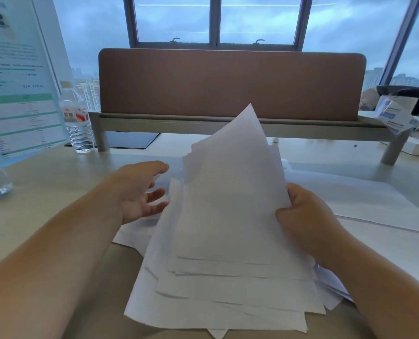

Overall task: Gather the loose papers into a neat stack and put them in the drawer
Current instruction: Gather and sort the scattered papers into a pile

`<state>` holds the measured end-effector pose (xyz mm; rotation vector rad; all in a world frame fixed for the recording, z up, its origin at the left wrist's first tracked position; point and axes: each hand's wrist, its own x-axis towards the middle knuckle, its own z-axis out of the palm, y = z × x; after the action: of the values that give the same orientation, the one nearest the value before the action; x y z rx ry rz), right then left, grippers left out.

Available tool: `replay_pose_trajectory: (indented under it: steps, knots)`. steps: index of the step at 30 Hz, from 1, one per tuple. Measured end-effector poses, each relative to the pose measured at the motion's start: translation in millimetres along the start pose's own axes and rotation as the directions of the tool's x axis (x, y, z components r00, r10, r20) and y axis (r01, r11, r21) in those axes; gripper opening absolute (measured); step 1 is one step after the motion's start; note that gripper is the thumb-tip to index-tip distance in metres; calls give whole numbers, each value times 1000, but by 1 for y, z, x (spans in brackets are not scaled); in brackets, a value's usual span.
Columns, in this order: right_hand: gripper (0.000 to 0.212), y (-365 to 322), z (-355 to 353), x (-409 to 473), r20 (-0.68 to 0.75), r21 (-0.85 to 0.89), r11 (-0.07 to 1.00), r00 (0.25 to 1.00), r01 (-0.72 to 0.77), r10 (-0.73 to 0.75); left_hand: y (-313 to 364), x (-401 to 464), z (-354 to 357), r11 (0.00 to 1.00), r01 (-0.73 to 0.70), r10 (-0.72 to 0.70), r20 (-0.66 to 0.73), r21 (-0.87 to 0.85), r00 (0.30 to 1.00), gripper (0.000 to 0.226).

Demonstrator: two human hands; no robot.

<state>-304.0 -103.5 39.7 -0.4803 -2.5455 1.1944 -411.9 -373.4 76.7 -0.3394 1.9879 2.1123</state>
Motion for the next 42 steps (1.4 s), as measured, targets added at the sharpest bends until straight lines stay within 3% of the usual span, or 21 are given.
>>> replay_pose_trajectory:
  steps: [3, 5, 7, 10, 15, 20, 23, 27, 29, 30, 33, 35, 39, 42]
  knots:
    - [35, 1, 0, 1, -7, 3, 1000, 1000, 10, -10, -3, 2, -2, 999, 18, -22, 95, 37, 995, 21]
    - [32, 1, 1, 1, -8, 17, 1000, 1000, 3, -3, -6, 0, -1, 963, -4, -36, 146, 268, 989, 19]
    - [31, 2, 2, 2, -16, 48, 999, 1000, -11, 12, -11, -5, 2, 853, -51, -32, 150, 519, 988, 21]
    - [33, 4, 3, 3, -12, 147, 988, 999, -50, 52, -14, -8, 4, 770, -102, 5, 154, 630, 988, 22]
    - [44, 5, 5, 5, 59, 326, 942, 996, -80, 64, -20, -7, 13, 843, -120, -5, 231, 525, 973, 26]
    - [42, 5, 7, 4, 151, 377, 923, 988, -73, 16, -27, 0, 21, 776, -317, 230, 224, 545, 947, 11]
    - [36, 5, 9, 5, 135, 447, 890, 990, -87, 29, -28, 4, 20, 831, -395, 348, 187, 393, 919, 15]
    - [49, 4, 7, 6, 96, 533, 842, 995, -84, 38, -22, 3, 21, 919, -394, 388, 126, 27, 913, 18]
    - [27, 2, 6, 5, 104, 534, 842, 994, -79, 27, -22, -2, 22, 937, -341, 348, 163, -70, 923, 17]
    - [20, 4, 6, 5, 100, 520, 852, 995, -64, 14, -22, -5, 23, 943, -326, 332, 205, -63, 921, 18]
    - [23, 4, 8, 4, 21, 404, 915, 999, 20, -31, -27, -9, 26, 933, -360, 341, 268, 25, 901, 22]
    - [22, 2, 7, 3, -46, 423, 904, 998, 65, -50, -27, -9, 26, 932, -362, 349, 274, -5, 896, 23]
    - [29, -3, -1, 2, -100, 609, 785, 993, 115, -68, -29, -13, 28, 928, -373, 351, 305, 16, 885, 20]
    - [37, -7, -5, -2, -13, 730, 676, 991, 101, -134, -30, -17, 31, 913, -408, 391, 297, -8, 871, 19]
